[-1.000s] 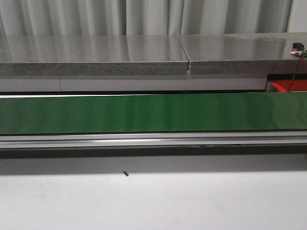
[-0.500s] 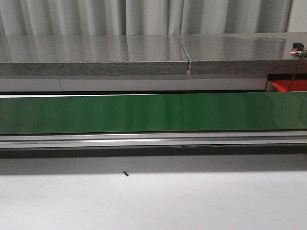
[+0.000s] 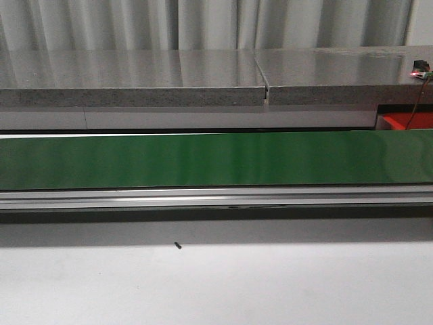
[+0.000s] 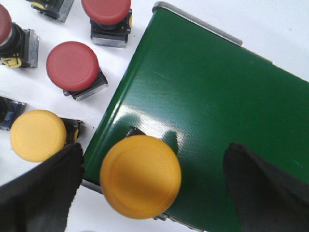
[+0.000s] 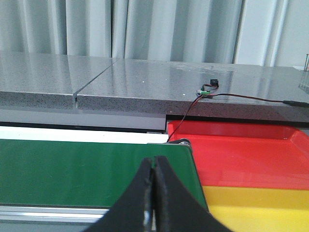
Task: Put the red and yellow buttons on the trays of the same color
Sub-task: 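Carry the yellow button onto the green belt and open the left gripper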
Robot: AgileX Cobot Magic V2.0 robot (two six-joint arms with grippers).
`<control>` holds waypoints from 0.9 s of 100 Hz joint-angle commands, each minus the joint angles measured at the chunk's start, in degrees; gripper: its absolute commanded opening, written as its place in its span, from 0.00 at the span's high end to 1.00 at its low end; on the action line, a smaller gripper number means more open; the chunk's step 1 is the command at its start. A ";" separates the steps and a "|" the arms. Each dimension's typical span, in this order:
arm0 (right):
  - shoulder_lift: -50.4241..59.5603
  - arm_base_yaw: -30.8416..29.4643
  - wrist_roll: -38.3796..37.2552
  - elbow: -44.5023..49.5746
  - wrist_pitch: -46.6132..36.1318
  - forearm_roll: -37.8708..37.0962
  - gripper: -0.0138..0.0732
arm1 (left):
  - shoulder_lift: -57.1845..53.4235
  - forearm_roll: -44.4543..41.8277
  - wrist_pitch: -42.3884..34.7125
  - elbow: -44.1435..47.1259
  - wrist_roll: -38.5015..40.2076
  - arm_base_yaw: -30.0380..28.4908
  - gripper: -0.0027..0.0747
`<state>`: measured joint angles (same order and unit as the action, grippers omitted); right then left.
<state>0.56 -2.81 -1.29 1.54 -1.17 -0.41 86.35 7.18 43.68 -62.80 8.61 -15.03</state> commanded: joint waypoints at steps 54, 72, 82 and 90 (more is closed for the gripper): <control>1.12 0.15 0.16 -0.90 -4.40 -0.15 0.91 | -24.47 0.08 -0.21 -0.11 0.68 0.13 0.36; 1.12 0.15 0.16 -0.90 -4.40 -0.15 0.91 | -31.05 -1.10 2.80 4.01 0.79 -2.88 0.36; 1.12 0.15 0.16 -0.90 -4.40 -0.15 0.91 | -33.57 -2.14 4.28 5.90 0.79 -5.39 0.36; 1.12 0.15 0.16 -0.90 -4.40 -0.15 0.91 | -34.94 -2.60 5.61 7.22 0.79 -7.76 0.36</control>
<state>0.56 -2.81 -1.29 1.54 -1.17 -0.41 53.37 4.97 50.84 -55.26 8.88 -20.84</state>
